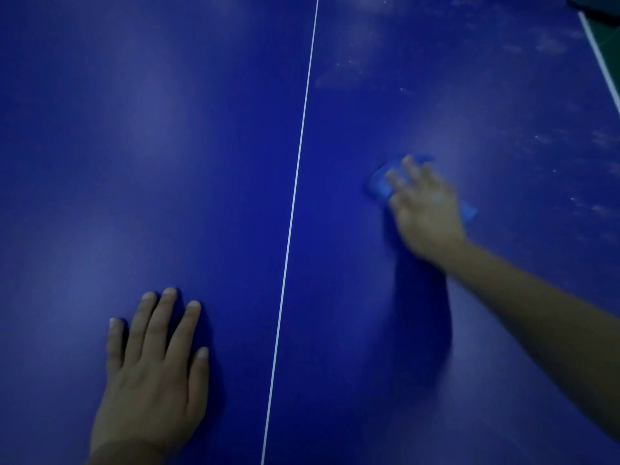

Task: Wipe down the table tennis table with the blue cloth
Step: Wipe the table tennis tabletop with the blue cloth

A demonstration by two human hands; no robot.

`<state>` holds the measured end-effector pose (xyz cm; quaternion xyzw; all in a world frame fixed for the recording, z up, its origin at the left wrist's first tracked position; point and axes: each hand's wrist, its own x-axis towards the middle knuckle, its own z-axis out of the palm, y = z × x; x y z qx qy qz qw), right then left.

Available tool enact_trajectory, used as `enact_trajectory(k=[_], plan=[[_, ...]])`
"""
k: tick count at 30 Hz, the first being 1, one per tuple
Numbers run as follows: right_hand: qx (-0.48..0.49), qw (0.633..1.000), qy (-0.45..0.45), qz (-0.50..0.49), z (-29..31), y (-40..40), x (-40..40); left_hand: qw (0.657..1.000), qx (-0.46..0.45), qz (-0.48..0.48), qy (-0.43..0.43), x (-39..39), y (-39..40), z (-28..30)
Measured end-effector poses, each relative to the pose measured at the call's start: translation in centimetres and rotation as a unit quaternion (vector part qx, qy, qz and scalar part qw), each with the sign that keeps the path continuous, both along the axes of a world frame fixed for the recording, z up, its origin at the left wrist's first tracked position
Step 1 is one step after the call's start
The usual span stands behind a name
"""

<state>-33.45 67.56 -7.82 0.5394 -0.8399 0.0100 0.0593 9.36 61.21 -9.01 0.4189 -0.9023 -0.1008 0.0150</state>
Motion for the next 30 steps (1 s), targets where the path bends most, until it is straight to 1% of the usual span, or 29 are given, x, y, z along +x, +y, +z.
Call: enact_trajectory(k=[1,2,3,4,5,6,7,8,9,10,11,12,13,14,15,16,17,19,20,21,22,23,24,25,26,27,28,29,30], plan=[[0.012,0.996,-0.013,0.091,-0.5,1.5,3.8,1.000,0.004,0.001,-0.001,0.0,0.0,0.1],[0.028,0.982,-0.027,0.185,-1.1,3.8,7.6,1.000,0.008,0.000,-0.003,-0.1,0.0,0.2],[0.048,0.959,-0.054,0.275,-1.6,6.4,10.8,1.000,0.012,0.000,-0.005,0.0,-0.1,0.2],[0.064,0.931,-0.070,0.352,-1.9,8.4,12.4,1.000,0.014,0.000,-0.007,0.0,-0.1,0.3],[0.080,0.906,-0.070,0.411,-1.7,9.3,11.9,1.000,0.017,0.001,-0.008,-0.1,-0.2,0.4],[0.093,0.891,-0.061,0.441,-1.4,8.9,10.0,1.000,0.020,0.002,-0.008,-0.1,-0.1,0.5],[0.086,0.897,-0.031,0.432,-1.2,7.5,7.5,1.000,0.022,0.002,-0.009,-0.2,-0.1,0.6],[0.061,0.925,-0.004,0.374,-1.0,5.3,4.6,1.000,0.025,0.004,-0.010,-0.2,0.0,0.7],[0.036,0.962,-0.001,0.270,-0.6,2.9,1.8,1.000,0.027,0.006,-0.009,-0.2,0.0,0.8],[0.022,0.988,0.002,0.152,0.1,0.6,-0.8,1.000,0.029,0.007,-0.006,-0.3,0.0,0.8],[0.019,0.999,-0.003,0.044,0.7,-1.3,-2.8,0.999,0.031,0.008,-0.004,-0.3,0.0,0.9],[0.008,0.999,-0.016,-0.033,0.9,-2.6,-3.7,0.999,0.032,0.009,-0.004,-0.3,0.1,0.9],[0.000,0.998,-0.016,-0.067,0.9,-3.4,-3.3,0.999,0.033,0.011,-0.005,-0.3,0.2,0.9],[0.001,0.998,-0.009,-0.066,0.7,-3.5,-1.8,0.999,0.034,0.010,-0.006,-0.3,0.1,0.9],[-0.004,1.000,0.007,-0.026,0.4,-2.8,0.7,0.999,0.035,0.008,-0.007,-0.2,0.1,0.8],[-0.014,0.999,0.006,0.049,-0.1,-1.1,3.7,0.999,0.037,0.008,-0.008,-0.2,0.1,0.8],[-0.011,0.990,-0.006,0.141,-0.7,1.4,7.1,0.999,0.038,0.010,-0.009,-0.1,0.1,0.7],[0.054,0.946,-0.057,0.314,-1.5,7.6,13.1,0.999,0.037,0.010,-0.013,0.0,0.1,0.5],[0.075,0.921,-0.074,0.374,-1.3,9.7,14.0,0.999,0.035,0.007,-0.013,0.0,0.1,0.4],[0.086,0.904,-0.084,0.410,-1.0,10.6,13.2,0.999,0.033,0.004,-0.011,0.0,0.1,0.4],[0.086,0.899,-0.078,0.422,-0.6,10.3,11.2,1.000,0.030,0.003,-0.008,0.0,0.1,0.3],[0.070,0.911,-0.062,0.401,-0.3,9.0,8.4,1.000,0.028,0.004,-0.006,0.0,0.1,0.3],[0.044,0.937,-0.036,0.345,-0.2,7.2,5.2,1.000,0.026,0.005,-0.007,-0.1,0.0,0.3],[0.024,0.967,-0.015,0.252,0.2,5.2,1.8,1.000,0.025,0.006,-0.007,-0.1,0.0,0.3],[0.014,0.990,0.001,0.143,0.7,3.7,-1.4,1.000,0.025,0.008,-0.006,-0.1,0.0,0.4],[0.012,0.999,0.005,0.039,1.3,2.7,-4.3,1.000,0.022,0.007,-0.003,-0.1,0.1,0.4],[0.010,0.999,-0.001,-0.042,1.7,2.3,-6.5,1.000,0.020,0.006,-0.001,-0.1,0.2,0.4],[0.007,0.995,-0.006,-0.098,1.7,2.2,-7.5,1.000,0.018,0.005,0.001,-0.1,0.2,0.4],[0.005,0.992,0.000,-0.124,1.6,2.1,-7.4,1.000,0.017,0.005,0.001,-0.1,0.2,0.4]])
